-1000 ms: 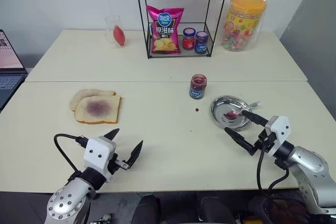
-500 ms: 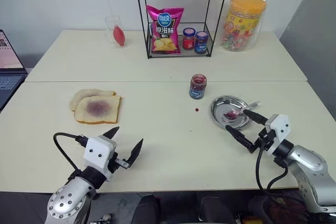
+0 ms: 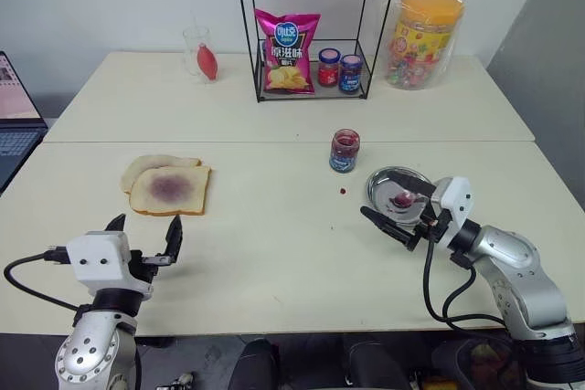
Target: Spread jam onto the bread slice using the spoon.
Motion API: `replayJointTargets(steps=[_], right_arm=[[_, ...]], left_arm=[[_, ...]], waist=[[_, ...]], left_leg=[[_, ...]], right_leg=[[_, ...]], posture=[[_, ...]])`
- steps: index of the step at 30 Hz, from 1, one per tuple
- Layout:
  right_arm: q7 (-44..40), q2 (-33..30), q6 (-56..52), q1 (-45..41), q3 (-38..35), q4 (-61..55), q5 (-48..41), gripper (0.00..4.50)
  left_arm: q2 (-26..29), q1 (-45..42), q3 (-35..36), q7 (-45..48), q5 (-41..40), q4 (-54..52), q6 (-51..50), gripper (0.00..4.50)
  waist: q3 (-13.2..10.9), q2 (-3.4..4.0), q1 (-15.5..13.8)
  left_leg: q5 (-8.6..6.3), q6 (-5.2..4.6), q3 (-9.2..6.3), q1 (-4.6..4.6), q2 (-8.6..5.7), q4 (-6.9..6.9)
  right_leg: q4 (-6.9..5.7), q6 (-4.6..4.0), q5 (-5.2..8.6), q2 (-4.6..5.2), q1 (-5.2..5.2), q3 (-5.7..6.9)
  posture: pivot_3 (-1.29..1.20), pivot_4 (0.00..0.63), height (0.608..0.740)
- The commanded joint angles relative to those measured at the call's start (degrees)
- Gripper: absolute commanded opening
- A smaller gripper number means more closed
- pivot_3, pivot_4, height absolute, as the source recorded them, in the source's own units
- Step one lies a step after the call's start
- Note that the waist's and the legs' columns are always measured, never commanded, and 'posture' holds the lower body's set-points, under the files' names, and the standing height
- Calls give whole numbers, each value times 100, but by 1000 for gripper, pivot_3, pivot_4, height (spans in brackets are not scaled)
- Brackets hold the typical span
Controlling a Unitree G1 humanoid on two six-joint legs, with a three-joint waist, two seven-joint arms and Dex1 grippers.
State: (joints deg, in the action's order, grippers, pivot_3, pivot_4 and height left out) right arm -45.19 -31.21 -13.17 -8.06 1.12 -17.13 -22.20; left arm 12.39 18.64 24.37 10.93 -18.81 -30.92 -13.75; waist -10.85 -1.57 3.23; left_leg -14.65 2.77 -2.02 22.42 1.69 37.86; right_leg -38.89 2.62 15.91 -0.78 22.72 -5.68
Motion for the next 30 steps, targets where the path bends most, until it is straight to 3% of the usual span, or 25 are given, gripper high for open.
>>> replayJointTargets(steps=[1, 6, 12, 20, 27, 30], right_arm=[[-25, 7, -1065, -775, 409, -396, -322, 4500], [-52, 218, -1856, -1430, 736, -467, -593, 4500], [-190, 188, -1838, -1554, 871, -524, -502, 4500], [-950, -92, -1875, -1746, 916, -566, -792, 4500], [-1041, -127, -1828, -1744, 917, -577, -691, 4500], [-1010, -125, -1824, -1759, 882, -564, -676, 4500]], left_arm=[[51, -667, 518, -495, -477, 317, -435, 4447], [410, -1443, 971, -789, -1089, 963, -1290, 4447], [797, -1969, 1147, -791, -1367, 1624, -1812, 4447], [1208, -2753, 979, -579, -1644, 2547, -2492, 4447], [1326, -3093, 929, -569, -1660, 2930, -2765, 4447], [1273, -3133, 962, -664, -1704, 2907, -2915, 4020]], waist=[[-1, -2, -6], [0, -3, -4], [2, -8, -31], [5, -12, -26], [5, -12, -22], [5, -12, -28]], left_leg=[[0, 0, -7, 5, 0, 2], [1, 0, -23, 4, 0, 2], [0, 1, -29, 57, -4, 2], [1, 1, -30, 51, -2, 3], [0, 2, -29, 52, -1, 2], [0, 2, -32, 52, -1, 1]], right_leg=[[-1, 3, -3, 0, 3, 6], [-5, 3, -5, -5, 1, 19], [-1, -11, -15, 2, 48, 25], [-6, -5, -12, -1, 46, 29], [-6, -9, -15, -1, 47, 26], [-6, -12, -17, -1, 47, 28]], posture=[[0, 150, 740], [0, 150, 740], [0, 150, 740], [0, 150, 740], [0, 150, 740], [0, 150, 740]])
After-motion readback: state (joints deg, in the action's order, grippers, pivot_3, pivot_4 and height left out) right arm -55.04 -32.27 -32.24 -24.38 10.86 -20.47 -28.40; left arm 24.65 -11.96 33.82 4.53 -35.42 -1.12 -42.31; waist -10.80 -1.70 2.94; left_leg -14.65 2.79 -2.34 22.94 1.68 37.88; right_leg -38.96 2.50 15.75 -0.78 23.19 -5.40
